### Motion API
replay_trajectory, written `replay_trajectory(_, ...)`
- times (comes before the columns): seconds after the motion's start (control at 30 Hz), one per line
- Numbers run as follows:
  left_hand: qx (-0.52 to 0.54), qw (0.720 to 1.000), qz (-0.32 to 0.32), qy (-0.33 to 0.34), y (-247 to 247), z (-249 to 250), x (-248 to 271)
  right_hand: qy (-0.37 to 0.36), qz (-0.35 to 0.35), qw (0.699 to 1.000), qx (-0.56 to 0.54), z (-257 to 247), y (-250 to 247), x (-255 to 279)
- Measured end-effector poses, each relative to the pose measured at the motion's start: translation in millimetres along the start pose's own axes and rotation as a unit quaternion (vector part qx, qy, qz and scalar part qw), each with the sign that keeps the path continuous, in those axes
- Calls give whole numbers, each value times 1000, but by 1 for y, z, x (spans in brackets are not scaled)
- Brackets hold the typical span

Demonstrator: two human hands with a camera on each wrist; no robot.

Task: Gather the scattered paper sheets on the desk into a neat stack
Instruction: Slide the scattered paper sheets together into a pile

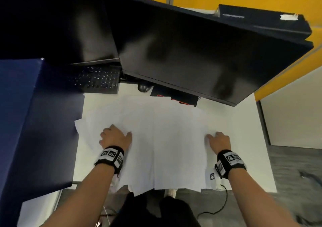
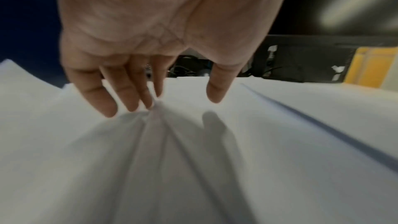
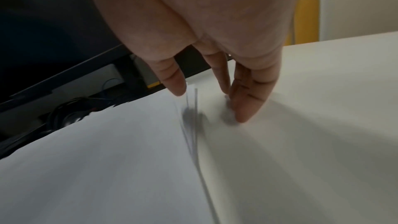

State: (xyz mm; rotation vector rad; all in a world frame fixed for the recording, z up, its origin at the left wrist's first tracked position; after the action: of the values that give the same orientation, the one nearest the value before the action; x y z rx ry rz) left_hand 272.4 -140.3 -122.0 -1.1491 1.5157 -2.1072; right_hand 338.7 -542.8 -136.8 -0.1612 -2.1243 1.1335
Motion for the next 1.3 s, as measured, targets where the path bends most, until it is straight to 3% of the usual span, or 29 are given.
replay_trajectory(0.1, 74, 994, -29, -69, 1, -5, -18, -13, -3, 1000, -20, -19, 7, -6)
replay_trajectory(0.17, 104, 993, -47, -42, 2, 2, -22, -42, -17, 999, -22, -35, 21, -1)
replay_trajectory(0.37, 154, 985, -10, 83, -1, 41, -17, -85, -28, 995, -36, -55, 43, 15)
replay_trajectory(0.43, 164, 983, -15, 77, -3, 39, -20, -65, 2, 998, -19, -47, 32, 15)
replay_trajectory(0.53, 114, 989, -77, 59, 6, 22, -21, -32, 16, 999, 27, -25, 22, 20)
replay_trajectory(0.63, 92, 987, -115, 59, 25, 14, -14, -53, -11, 996, 74, -13, 39, 37)
replay_trajectory(0.77, 140, 978, -116, 102, 41, 36, 13, -95, -23, 985, 141, -21, 68, 65)
replay_trajectory(0.83, 156, 977, -106, 96, 41, 41, 18, -67, -32, 989, 126, -26, 67, 67)
replay_trajectory(1.0, 193, 976, -49, 84, 21, 42, -7, 10, 48, 997, 67, -32, 30, 37)
replay_trajectory(1.07, 167, 979, -61, 97, 18, 54, -14, 16, 29, 997, 65, -39, 29, 25)
replay_trajectory(1.3, 182, 966, -88, 160, 16, 87, -3, -92, -29, 995, 27, -80, 45, 26)
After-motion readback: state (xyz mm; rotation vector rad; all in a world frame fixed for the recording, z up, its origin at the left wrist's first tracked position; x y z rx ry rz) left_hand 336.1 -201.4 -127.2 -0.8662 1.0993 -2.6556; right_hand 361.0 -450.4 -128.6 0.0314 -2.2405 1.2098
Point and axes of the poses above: each hand's wrist, its own x-axis away from the middle knuckle, its own y-axis out of the palm, z = x × y, the point moved 3 cm from there along -x, towards the middle knuckle, and after that the axes turned 5 degrees about z, right-handed, at the moved point
